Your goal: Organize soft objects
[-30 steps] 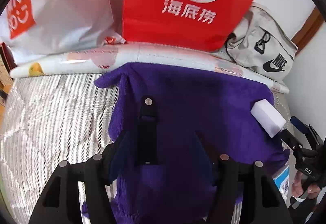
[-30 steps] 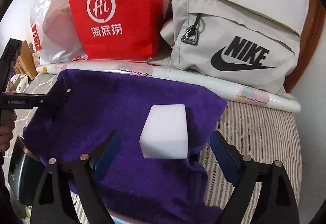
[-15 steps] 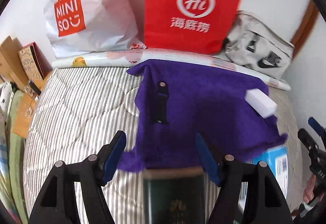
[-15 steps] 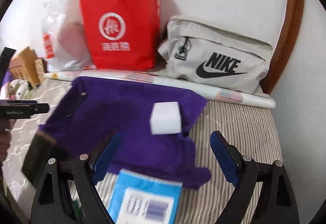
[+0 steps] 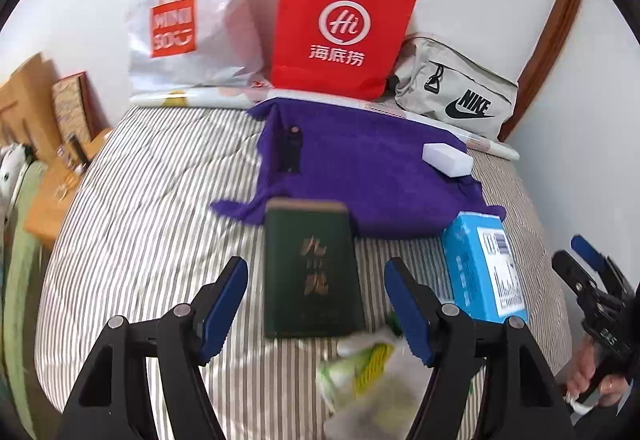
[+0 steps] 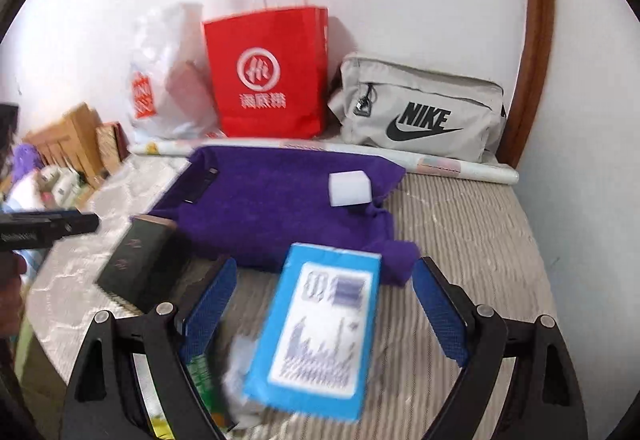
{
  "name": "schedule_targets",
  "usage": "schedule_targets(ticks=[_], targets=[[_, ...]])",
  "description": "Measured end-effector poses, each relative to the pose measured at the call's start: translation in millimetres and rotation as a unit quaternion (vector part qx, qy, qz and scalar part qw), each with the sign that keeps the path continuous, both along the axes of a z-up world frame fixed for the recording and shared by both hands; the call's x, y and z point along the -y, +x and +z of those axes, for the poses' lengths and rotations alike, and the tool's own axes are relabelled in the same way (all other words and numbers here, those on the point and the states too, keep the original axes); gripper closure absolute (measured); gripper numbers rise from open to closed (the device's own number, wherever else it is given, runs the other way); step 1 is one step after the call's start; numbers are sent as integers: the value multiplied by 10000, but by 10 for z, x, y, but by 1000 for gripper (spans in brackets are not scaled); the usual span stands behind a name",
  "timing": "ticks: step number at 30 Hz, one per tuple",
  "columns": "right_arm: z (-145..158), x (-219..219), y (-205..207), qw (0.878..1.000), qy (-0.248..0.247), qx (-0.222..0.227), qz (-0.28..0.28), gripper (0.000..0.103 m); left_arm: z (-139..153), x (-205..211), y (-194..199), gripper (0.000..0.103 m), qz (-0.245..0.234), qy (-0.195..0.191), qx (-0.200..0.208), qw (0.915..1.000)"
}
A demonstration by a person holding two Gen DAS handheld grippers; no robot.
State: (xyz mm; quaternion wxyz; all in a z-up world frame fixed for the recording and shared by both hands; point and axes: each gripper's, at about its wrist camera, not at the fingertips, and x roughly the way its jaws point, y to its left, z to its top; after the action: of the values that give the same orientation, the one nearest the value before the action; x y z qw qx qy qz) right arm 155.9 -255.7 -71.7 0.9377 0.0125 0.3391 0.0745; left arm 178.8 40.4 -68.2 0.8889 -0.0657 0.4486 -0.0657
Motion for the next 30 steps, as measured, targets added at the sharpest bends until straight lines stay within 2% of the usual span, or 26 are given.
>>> schedule_targets(ticks=[2,5,10,12,16,22,27,28,30], targets=[[-23,2,-124,9997,208,-60,86,14,-40,1,-141,34,-101,-66,26,9999],[-86,11,-303,9992,366,-147,90,14,-136,64,-357,34,-275,71,108,9995],[-195,-3,-607,10000,-62,-1,-60,14,-324,230,-618,34,-774,-50,18,9970],[-236,23,-676,10000,23,-70,-44,14,-401,338,-699,34,-991,27,-12,9951],[-323,94,-789,9993,294,-213,-105,15,-528,479,-770,34,-1187,116,-15,9929],[-404,82,-896,9997,113,-137,-187,15,-806,659,-712,34,-1337,437,-218,9898],[-484,-1,-943,9998,-41,-194,-57,15,-862,709,-721,34,-1394,330,-103,9896],[-498,-23,-946,9998,-67,-202,-23,15,-854,715,-728,35,-1371,353,-63,9899],[-543,-74,-956,9997,-120,-223,77,15,-827,733,-754,47,-1368,446,69,9896]])
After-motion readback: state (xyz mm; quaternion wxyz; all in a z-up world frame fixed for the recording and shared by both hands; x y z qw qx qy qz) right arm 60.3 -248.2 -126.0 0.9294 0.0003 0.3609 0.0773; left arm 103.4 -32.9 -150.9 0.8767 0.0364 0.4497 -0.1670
